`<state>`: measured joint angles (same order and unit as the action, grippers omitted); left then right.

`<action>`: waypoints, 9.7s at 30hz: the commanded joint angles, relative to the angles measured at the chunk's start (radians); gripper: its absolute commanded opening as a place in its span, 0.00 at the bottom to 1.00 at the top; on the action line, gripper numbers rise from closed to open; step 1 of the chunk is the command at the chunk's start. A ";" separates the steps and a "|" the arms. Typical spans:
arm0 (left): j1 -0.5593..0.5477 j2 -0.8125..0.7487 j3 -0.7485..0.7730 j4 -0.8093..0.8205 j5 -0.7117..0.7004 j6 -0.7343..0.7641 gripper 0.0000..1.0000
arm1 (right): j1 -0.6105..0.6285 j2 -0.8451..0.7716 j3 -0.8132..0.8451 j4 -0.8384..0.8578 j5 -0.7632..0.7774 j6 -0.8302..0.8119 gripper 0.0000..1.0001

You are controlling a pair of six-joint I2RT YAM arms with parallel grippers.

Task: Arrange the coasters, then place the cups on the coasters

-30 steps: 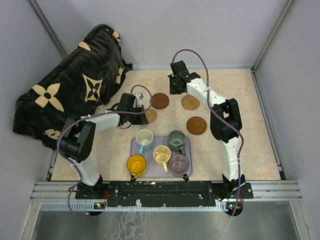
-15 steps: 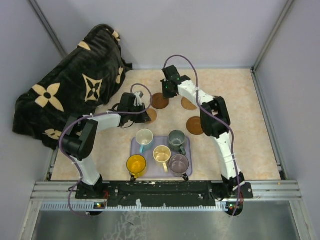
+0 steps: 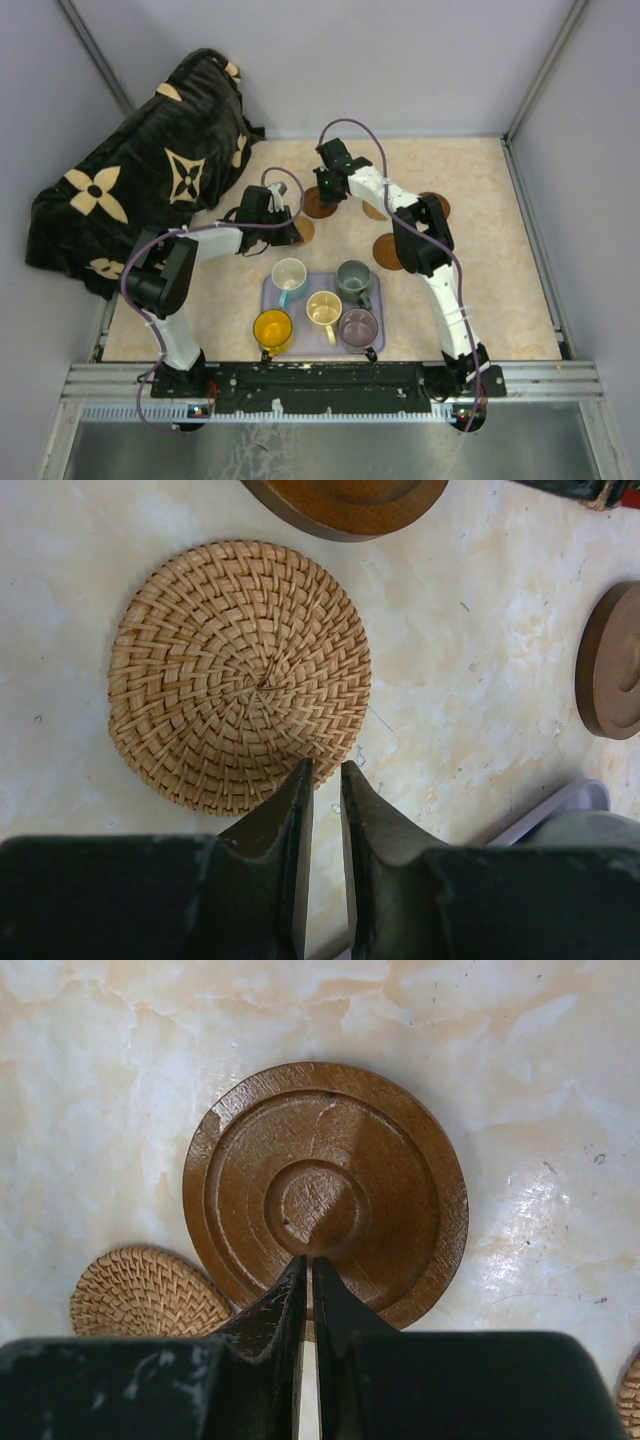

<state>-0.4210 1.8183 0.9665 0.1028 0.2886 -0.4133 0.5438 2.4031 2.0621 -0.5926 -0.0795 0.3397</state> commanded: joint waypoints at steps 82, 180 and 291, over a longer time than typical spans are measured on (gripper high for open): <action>0.088 0.241 0.315 -0.063 -0.070 0.085 0.24 | 0.010 0.032 0.006 -0.146 0.160 0.065 0.02; 0.059 -0.396 -0.087 -0.044 -0.092 0.079 0.50 | -0.217 -0.675 -0.979 0.067 0.295 0.151 0.46; -0.045 -0.107 -0.063 -0.340 -0.563 0.017 0.44 | 0.056 -1.011 -0.656 0.108 0.384 0.164 0.75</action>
<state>-0.4667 1.7042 0.9108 -0.0746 -0.1509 -0.3653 0.6052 1.4490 1.4136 -0.5182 0.2672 0.5068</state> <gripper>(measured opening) 0.496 0.750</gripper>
